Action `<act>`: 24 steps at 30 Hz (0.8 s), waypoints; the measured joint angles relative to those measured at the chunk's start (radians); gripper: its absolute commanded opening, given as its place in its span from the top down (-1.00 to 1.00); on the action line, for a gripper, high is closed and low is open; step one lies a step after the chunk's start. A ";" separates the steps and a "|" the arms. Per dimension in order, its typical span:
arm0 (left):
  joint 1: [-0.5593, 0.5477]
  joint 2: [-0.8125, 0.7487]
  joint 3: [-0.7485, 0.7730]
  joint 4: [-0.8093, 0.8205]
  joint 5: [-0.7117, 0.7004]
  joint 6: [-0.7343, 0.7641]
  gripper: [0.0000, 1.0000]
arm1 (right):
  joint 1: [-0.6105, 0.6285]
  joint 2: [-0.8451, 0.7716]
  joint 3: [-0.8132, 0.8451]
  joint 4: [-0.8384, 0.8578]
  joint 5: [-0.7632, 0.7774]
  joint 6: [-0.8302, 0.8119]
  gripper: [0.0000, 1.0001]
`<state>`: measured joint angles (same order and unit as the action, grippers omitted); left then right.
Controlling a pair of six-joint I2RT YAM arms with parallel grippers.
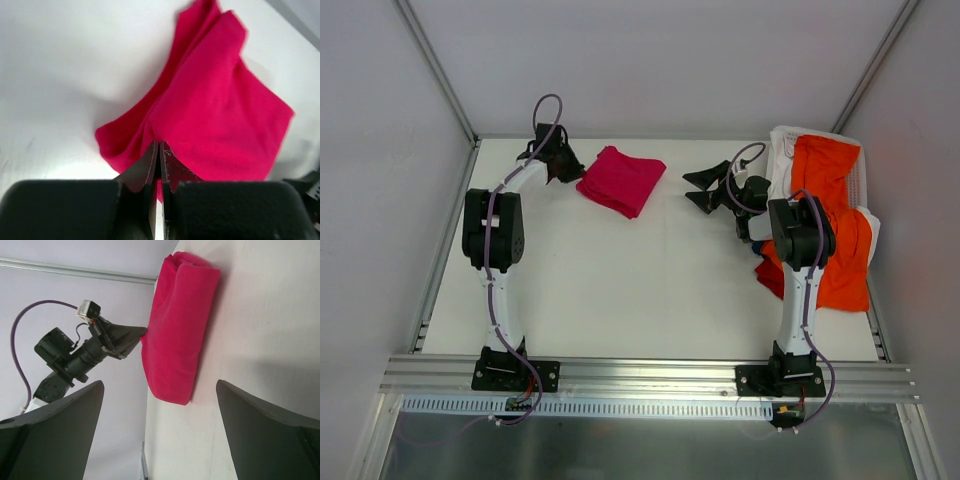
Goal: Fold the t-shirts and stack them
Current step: Fold the long partially folded tshirt into a neat square, then put the neatly folded tshirt into the corner of the board with the left arm
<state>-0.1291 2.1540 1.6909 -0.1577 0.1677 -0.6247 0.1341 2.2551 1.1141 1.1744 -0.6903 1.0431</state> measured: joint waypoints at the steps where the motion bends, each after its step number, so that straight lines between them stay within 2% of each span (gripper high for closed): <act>1: 0.005 0.000 -0.019 0.003 -0.016 -0.013 0.88 | 0.000 0.002 0.000 0.000 -0.001 0.000 -0.99; 2: 0.011 0.000 -0.040 0.003 -0.029 -0.023 0.69 | 0.000 0.003 0.000 0.000 -0.003 0.000 -0.99; 3: 0.017 0.000 -0.059 0.003 -0.043 -0.037 0.11 | 0.000 0.003 0.000 0.000 -0.004 0.000 -0.99; 4: 0.023 0.000 -0.078 0.003 -0.056 -0.049 -0.07 | 0.000 0.003 0.000 0.000 -0.005 0.000 -0.99; 6: 0.044 0.000 -0.110 0.000 -0.075 -0.089 -0.29 | 0.000 0.003 0.000 0.000 -0.006 0.000 -0.99; 7: 0.058 0.002 -0.118 -0.005 -0.081 -0.101 -0.48 | 0.000 0.003 0.000 0.001 -0.006 0.000 -0.99; 13: 0.127 -0.003 -0.123 0.002 -0.135 -0.147 -0.62 | 0.000 0.003 -0.031 0.006 -0.007 0.001 -0.99; 18: 0.134 -0.051 -0.161 -0.014 -0.176 -0.147 -0.59 | -0.002 0.003 -0.062 0.021 -0.007 0.004 -0.99; 24: 0.128 -0.210 -0.240 -0.023 -0.176 -0.161 -0.53 | 0.000 0.002 -0.046 0.020 -0.005 0.020 -0.99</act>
<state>-0.0013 1.9438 1.4509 -0.1802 -0.0086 -0.7856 0.1337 2.2566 1.0683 1.1946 -0.6952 1.0634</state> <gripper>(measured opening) 0.775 0.994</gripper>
